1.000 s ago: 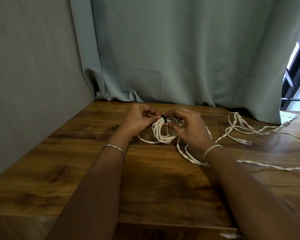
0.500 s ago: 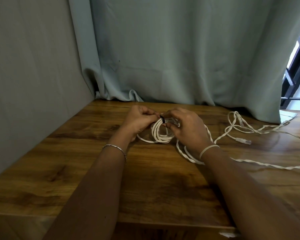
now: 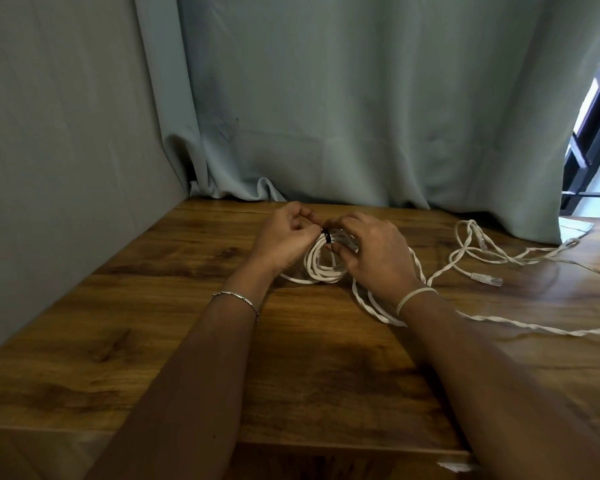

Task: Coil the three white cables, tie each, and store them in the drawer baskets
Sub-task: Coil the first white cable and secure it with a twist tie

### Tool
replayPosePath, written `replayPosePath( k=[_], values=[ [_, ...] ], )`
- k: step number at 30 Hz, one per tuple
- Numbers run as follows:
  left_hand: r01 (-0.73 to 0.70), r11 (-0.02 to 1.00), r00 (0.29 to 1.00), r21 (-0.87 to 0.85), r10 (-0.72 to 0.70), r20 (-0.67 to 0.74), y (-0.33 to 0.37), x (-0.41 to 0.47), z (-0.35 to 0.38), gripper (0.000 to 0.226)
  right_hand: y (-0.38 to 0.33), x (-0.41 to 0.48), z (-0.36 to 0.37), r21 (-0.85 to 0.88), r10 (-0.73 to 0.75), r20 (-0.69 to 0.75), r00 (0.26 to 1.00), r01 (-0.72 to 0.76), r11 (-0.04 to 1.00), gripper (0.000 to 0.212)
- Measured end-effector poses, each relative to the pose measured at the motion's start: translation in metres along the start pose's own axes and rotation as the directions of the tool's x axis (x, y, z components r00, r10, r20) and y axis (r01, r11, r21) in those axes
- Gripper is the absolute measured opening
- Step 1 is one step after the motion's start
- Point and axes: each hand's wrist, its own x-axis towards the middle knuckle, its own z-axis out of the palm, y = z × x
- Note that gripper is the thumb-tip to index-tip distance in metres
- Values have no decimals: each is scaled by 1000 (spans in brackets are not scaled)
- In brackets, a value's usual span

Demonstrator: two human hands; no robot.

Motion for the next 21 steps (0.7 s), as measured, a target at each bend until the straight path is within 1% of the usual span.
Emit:
replayPosePath(
  k=[3,9,14,18,21],
  values=[
    [-17,1000,1000,14,17,5,1,-2,1,15,-1,0,0,-8,2,4,1000,-2,1000,33],
    [-25,1000,999,-18,25,24,3,-4,2,23,-4,0,-1,-30,7,52,999,-6,1000,36],
    [60,988,995,-144,-49,81,5,-4,0,30,-4,2,0,-7,27,66,997,-26,1000,36],
    [81,964,994,-252,-60,90,6,-4,-2,38,-5,2,0,45,38,50,998,-40,998,35],
    [91,954,993,-287,-65,98,6,-4,-2,46,-6,2,1,42,31,46,998,-33,999,36]
  ],
)
